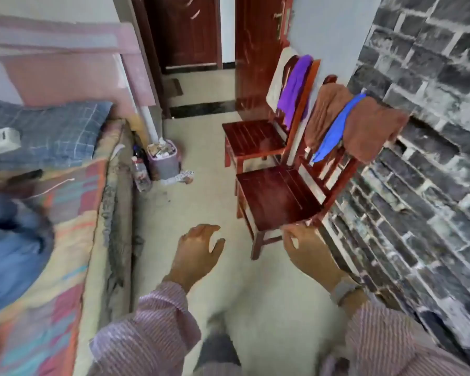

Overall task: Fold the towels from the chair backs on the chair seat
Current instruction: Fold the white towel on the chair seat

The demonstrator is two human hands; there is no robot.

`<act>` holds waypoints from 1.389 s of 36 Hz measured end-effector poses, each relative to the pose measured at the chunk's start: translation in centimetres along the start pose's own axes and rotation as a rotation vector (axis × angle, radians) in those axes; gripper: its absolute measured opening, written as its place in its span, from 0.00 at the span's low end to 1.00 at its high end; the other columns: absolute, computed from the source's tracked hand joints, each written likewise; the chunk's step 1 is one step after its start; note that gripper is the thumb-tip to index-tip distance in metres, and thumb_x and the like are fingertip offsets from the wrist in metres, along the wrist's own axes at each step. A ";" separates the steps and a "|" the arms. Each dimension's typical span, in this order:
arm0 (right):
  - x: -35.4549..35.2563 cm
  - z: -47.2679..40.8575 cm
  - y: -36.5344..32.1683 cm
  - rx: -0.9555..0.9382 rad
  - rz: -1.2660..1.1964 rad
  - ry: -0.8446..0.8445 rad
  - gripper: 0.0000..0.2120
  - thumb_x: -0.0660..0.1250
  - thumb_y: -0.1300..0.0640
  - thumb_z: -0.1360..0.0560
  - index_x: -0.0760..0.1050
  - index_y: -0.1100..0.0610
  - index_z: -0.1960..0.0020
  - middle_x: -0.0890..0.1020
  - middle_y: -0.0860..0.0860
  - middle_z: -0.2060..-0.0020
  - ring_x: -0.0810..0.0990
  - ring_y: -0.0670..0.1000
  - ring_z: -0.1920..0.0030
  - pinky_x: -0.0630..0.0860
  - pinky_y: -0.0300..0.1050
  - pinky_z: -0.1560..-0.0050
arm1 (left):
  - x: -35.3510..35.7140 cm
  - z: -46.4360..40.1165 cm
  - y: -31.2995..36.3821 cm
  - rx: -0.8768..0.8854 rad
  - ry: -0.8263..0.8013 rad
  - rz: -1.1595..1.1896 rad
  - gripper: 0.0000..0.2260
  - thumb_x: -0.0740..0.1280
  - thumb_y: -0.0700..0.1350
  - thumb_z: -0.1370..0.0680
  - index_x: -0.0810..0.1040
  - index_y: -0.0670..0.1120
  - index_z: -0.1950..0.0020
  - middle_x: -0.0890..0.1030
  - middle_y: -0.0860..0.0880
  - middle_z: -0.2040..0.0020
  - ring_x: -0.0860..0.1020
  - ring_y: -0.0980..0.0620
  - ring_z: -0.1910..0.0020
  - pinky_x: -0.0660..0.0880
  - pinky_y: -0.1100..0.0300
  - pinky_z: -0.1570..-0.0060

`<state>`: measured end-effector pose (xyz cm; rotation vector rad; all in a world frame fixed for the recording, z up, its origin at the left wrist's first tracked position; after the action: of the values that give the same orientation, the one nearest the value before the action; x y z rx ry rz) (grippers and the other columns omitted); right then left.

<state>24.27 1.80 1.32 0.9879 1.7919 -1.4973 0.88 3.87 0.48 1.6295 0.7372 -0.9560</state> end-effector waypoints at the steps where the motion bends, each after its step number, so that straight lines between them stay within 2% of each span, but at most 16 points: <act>1: 1.2 -0.8 -0.1 -0.008 -0.032 0.009 0.10 0.61 0.59 0.28 0.80 0.60 0.55 0.83 0.56 0.61 0.81 0.59 0.58 0.75 0.46 0.53 | 0.5 -0.3 -1.4 -0.020 0.009 0.001 0.25 0.53 0.59 0.28 0.78 0.45 0.43 0.81 0.45 0.47 0.80 0.42 0.49 0.76 0.48 0.49; 3: 3.0 -2.6 -1.0 0.017 -0.066 -0.052 0.08 0.62 0.62 0.28 0.80 0.62 0.57 0.83 0.57 0.63 0.81 0.60 0.58 0.78 0.51 0.53 | 1.0 -1.2 -4.0 -0.094 0.017 0.004 0.27 0.52 0.60 0.29 0.78 0.46 0.43 0.81 0.45 0.46 0.79 0.42 0.49 0.75 0.48 0.49; 5: 4.8 -5.0 -1.7 0.040 -0.040 -0.105 0.09 0.62 0.62 0.28 0.80 0.64 0.55 0.83 0.58 0.63 0.82 0.60 0.58 0.79 0.54 0.53 | 1.3 -2.8 -6.8 -0.162 0.023 0.012 0.27 0.51 0.60 0.30 0.78 0.46 0.43 0.81 0.45 0.46 0.79 0.42 0.49 0.74 0.49 0.48; 8: 7.4 -10.0 -2.2 0.099 -0.043 -0.198 0.13 0.59 0.59 0.25 0.78 0.64 0.46 0.82 0.61 0.52 0.80 0.63 0.51 0.76 0.58 0.47 | 0.9 -6.7 -11.0 -0.213 0.028 0.043 0.27 0.52 0.60 0.29 0.79 0.45 0.43 0.80 0.45 0.46 0.78 0.41 0.48 0.74 0.48 0.46; 10: 8.7 -13.7 -2.6 0.179 -0.044 -0.279 0.13 0.59 0.59 0.22 0.75 0.60 0.40 0.79 0.57 0.44 0.77 0.58 0.44 0.70 0.50 0.39 | 0.3 -10.0 -13.6 -0.226 0.023 0.071 0.26 0.53 0.59 0.28 0.78 0.44 0.43 0.80 0.44 0.45 0.77 0.42 0.47 0.73 0.47 0.44; 13: 9.9 -18.8 -3.8 0.227 -0.049 -0.338 0.14 0.58 0.58 0.22 0.74 0.58 0.39 0.78 0.54 0.43 0.76 0.53 0.44 0.68 0.42 0.42 | -1.2 -15.0 -16.2 -0.215 -0.001 0.092 0.26 0.53 0.59 0.28 0.77 0.44 0.41 0.79 0.45 0.44 0.77 0.44 0.46 0.73 0.50 0.44; 16: 11.2 -23.8 -4.5 0.283 -0.049 -0.342 0.12 0.57 0.57 0.22 0.75 0.57 0.42 0.79 0.54 0.46 0.77 0.53 0.47 0.70 0.44 0.46 | -2.5 -19.9 -18.2 -0.199 -0.022 0.085 0.29 0.50 0.60 0.29 0.77 0.44 0.41 0.79 0.45 0.44 0.77 0.43 0.47 0.72 0.50 0.46; 20: 12.6 -30.0 -4.8 0.325 -0.067 -0.364 0.15 0.57 0.53 0.21 0.72 0.53 0.37 0.78 0.52 0.42 0.76 0.51 0.44 0.69 0.41 0.43 | -2.9 -27.1 -20.5 -0.205 -0.082 0.078 0.32 0.47 0.62 0.31 0.77 0.46 0.41 0.79 0.46 0.43 0.76 0.44 0.45 0.70 0.52 0.46; 24: 13.4 -35.7 -4.2 0.326 -0.005 -0.373 0.15 0.56 0.55 0.21 0.71 0.54 0.35 0.77 0.52 0.42 0.76 0.51 0.43 0.68 0.39 0.43 | -2.3 -34.3 -21.7 -0.167 -0.133 0.048 0.33 0.45 0.62 0.32 0.77 0.47 0.40 0.79 0.47 0.42 0.76 0.44 0.44 0.69 0.52 0.45; 28: 15.2 -41.9 -2.4 0.325 0.056 -0.378 0.16 0.57 0.56 0.22 0.71 0.57 0.36 0.77 0.55 0.41 0.74 0.54 0.40 0.70 0.47 0.37 | -0.3 -41.6 -23.1 -0.110 -0.200 0.012 0.30 0.47 0.60 0.30 0.78 0.46 0.43 0.80 0.46 0.46 0.78 0.42 0.48 0.72 0.49 0.49; 30: 16.3 -45.5 -1.2 0.336 0.075 -0.380 0.15 0.57 0.55 0.22 0.72 0.56 0.37 0.78 0.54 0.41 0.75 0.55 0.40 0.71 0.50 0.38 | 0.6 -45.4 -23.7 -0.082 -0.221 0.010 0.29 0.48 0.60 0.30 0.78 0.45 0.43 0.80 0.45 0.46 0.78 0.42 0.49 0.73 0.48 0.50; 34: 18.4 -53.3 1.1 0.356 0.088 -0.372 0.15 0.57 0.55 0.23 0.73 0.55 0.39 0.79 0.54 0.44 0.77 0.54 0.44 0.74 0.51 0.43 | 2.0 -54.1 -24.8 -0.080 -0.287 -0.007 0.32 0.45 0.62 0.31 0.77 0.47 0.40 0.78 0.47 0.43 0.76 0.45 0.43 0.70 0.49 0.44; 39: 19.3 -65.3 3.6 0.388 0.107 -0.362 0.15 0.56 0.54 0.22 0.72 0.55 0.38 0.78 0.54 0.42 0.75 0.54 0.42 0.73 0.49 0.42 | 2.1 -67.4 -25.8 -0.040 -0.314 -0.011 0.32 0.46 0.62 0.31 0.76 0.47 0.40 0.79 0.48 0.43 0.76 0.47 0.42 0.70 0.48 0.41; 42: 19.4 -71.9 4.1 0.385 0.085 -0.342 0.16 0.56 0.55 0.22 0.72 0.54 0.36 0.77 0.52 0.41 0.75 0.53 0.41 0.72 0.48 0.40 | 1.2 -74.7 -25.8 -0.017 -0.310 -0.041 0.28 0.49 0.60 0.28 0.75 0.47 0.39 0.78 0.48 0.41 0.75 0.47 0.42 0.70 0.50 0.41; 46: 19.3 -78.9 4.2 0.388 0.069 -0.320 0.15 0.54 0.55 0.21 0.73 0.54 0.37 0.77 0.50 0.42 0.76 0.52 0.43 0.73 0.47 0.41 | 1.1 -82.2 -26.2 0.001 -0.308 -0.023 0.31 0.46 0.61 0.30 0.75 0.47 0.38 0.77 0.48 0.40 0.73 0.46 0.41 0.68 0.51 0.40; 50: 19.6 -84.1 5.5 0.424 0.068 -0.301 0.15 0.55 0.56 0.21 0.73 0.54 0.38 0.78 0.50 0.44 0.76 0.51 0.45 0.73 0.46 0.43 | 2.9 -88.5 -26.3 0.036 -0.397 -0.034 0.16 0.57 0.51 0.22 0.72 0.48 0.36 0.74 0.49 0.36 0.71 0.49 0.38 0.65 0.53 0.39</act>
<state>19.64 88.11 -2.07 0.9434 1.2460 -1.9122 -0.43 96.12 -3.84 1.3997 0.4775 -1.2757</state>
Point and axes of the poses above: each hand's wrist, its own z-axis away from the middle knuckle, its own x-axis out of the palm, y = z × x, the point moved 4 cm from there along -z, towards the middle knuckle
